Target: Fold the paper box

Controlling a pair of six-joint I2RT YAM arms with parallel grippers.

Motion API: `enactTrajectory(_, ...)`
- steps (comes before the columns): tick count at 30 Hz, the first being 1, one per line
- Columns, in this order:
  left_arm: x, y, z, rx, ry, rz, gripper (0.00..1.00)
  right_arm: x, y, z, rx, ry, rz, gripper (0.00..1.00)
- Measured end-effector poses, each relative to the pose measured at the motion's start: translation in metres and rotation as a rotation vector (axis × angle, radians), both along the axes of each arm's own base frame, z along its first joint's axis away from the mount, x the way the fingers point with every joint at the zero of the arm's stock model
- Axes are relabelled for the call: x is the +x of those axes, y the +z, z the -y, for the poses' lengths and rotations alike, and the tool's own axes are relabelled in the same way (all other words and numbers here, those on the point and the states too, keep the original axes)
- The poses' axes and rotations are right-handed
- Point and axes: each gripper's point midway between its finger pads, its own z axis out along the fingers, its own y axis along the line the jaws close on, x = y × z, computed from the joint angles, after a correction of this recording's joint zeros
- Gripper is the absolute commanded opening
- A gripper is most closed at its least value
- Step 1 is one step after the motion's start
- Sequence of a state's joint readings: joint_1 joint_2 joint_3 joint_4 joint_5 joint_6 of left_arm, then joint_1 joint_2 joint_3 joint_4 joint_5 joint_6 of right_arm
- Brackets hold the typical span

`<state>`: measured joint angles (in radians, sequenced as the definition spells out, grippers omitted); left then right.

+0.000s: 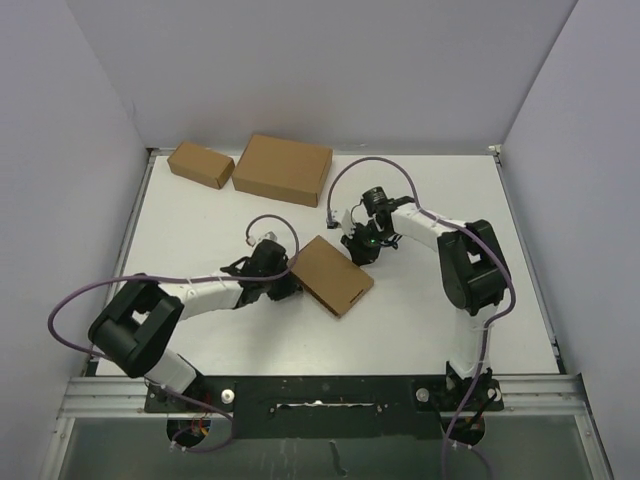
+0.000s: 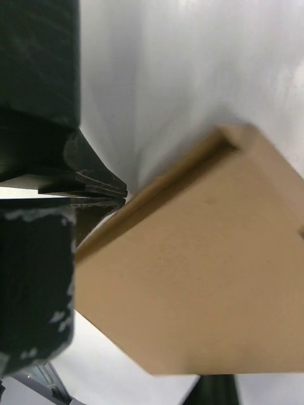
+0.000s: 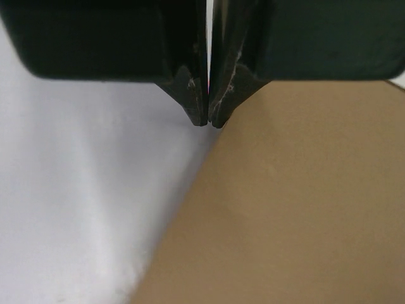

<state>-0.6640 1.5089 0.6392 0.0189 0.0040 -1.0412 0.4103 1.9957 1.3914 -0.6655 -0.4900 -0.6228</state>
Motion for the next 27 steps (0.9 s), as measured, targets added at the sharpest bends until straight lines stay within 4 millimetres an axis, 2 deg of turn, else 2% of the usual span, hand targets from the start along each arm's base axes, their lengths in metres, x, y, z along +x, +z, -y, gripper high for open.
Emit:
enactTrajectory(8,0.018,-0.011,-0.001,0.096,-0.012,-0.047,0.01,-0.058,-0.002,-0.002,-0.078,0.071,-0.010,0.01)
enactTrajectory(11,0.027,-0.010,0.001,0.122,-0.026,-0.040,0.01,-0.066,-0.002,0.002,-0.100,0.056,-0.021,0.03)
enactTrajectory(15,0.028,-0.010,0.002,0.131,-0.050,-0.031,0.02,-0.054,0.000,0.011,-0.090,-0.015,-0.021,0.07)
enactTrajectory(19,0.027,-0.010,-0.002,0.148,-0.075,-0.016,0.05,-0.036,0.009,0.026,-0.058,-0.103,0.000,0.18)
enactTrajectory(21,0.026,-0.009,-0.012,0.154,-0.074,-0.011,0.08,-0.027,0.019,0.036,-0.033,-0.152,0.018,0.24)
enactTrajectory(22,0.026,-0.007,-0.021,0.155,-0.065,-0.007,0.13,-0.022,0.026,0.039,-0.014,-0.175,0.030,0.25)
enactTrajectory(24,0.027,-0.002,-0.038,0.148,-0.040,0.006,0.22,-0.014,0.040,0.046,0.028,-0.222,0.050,0.25)
enactTrajectory(27,0.034,0.011,-0.056,0.132,-0.007,0.044,0.24,-0.007,0.053,0.045,0.079,-0.264,0.066,0.23)
